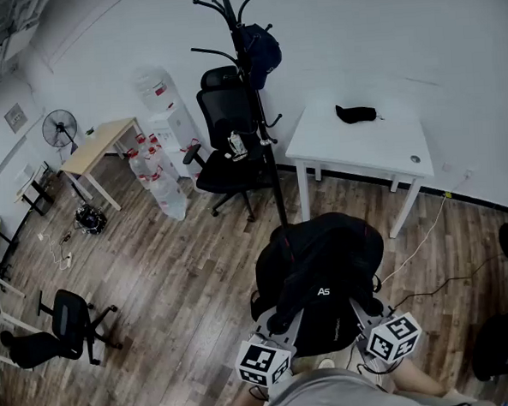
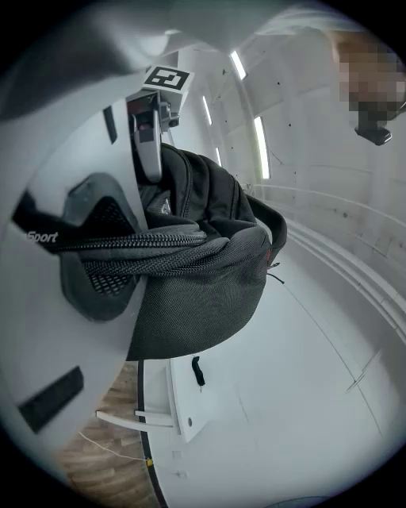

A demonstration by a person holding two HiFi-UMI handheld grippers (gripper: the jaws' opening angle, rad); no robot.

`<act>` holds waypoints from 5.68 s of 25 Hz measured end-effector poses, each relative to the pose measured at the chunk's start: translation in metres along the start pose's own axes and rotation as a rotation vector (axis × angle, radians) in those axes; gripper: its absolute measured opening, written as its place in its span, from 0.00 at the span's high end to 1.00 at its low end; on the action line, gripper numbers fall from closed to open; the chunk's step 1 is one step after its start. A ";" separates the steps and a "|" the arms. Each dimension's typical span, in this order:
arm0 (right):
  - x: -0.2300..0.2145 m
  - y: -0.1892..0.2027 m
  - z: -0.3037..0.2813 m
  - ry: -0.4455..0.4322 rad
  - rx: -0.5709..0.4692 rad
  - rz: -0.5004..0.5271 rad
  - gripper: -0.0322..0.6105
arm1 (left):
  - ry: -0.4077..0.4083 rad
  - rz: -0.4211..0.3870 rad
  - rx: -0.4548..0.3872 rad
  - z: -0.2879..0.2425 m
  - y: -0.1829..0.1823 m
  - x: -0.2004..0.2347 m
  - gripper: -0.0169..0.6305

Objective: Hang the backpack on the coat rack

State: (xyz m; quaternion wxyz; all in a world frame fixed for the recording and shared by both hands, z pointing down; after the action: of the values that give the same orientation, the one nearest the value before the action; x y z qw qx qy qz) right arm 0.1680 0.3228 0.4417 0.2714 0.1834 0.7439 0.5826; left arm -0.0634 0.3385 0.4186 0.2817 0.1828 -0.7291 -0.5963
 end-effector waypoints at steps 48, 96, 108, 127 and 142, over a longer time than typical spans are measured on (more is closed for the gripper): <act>-0.063 -0.023 -0.117 0.017 0.035 0.009 0.90 | -0.003 0.035 -0.012 -0.090 -0.011 0.099 0.93; -0.254 -0.050 -0.357 -0.071 0.136 0.023 0.90 | -0.229 0.125 0.011 -0.319 -0.016 0.265 0.93; -0.325 -0.030 -0.440 -0.171 0.188 0.008 0.90 | -0.372 0.150 0.026 -0.391 0.010 0.307 0.93; -0.356 0.003 -0.530 -0.161 0.268 -0.036 0.90 | -0.400 0.178 0.104 -0.440 0.041 0.389 0.93; -0.368 0.003 -0.598 -0.127 0.296 -0.020 0.90 | -0.416 0.194 0.095 -0.471 0.041 0.452 0.93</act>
State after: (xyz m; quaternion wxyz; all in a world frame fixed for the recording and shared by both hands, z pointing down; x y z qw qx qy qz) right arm 0.0875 -0.3523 0.6184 0.2938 0.2501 0.8047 0.4512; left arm -0.1143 -0.2855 0.6071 0.1723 -0.0018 -0.8129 -0.5564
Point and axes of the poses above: the fingertips, and each gripper's own axes: z backward along the fingers, x to its left, y out of its underside, the point moved 9 cm from there along z, backward along the fingers, and after that the axes turned 7 degrees about z, right-handed, at the moved point
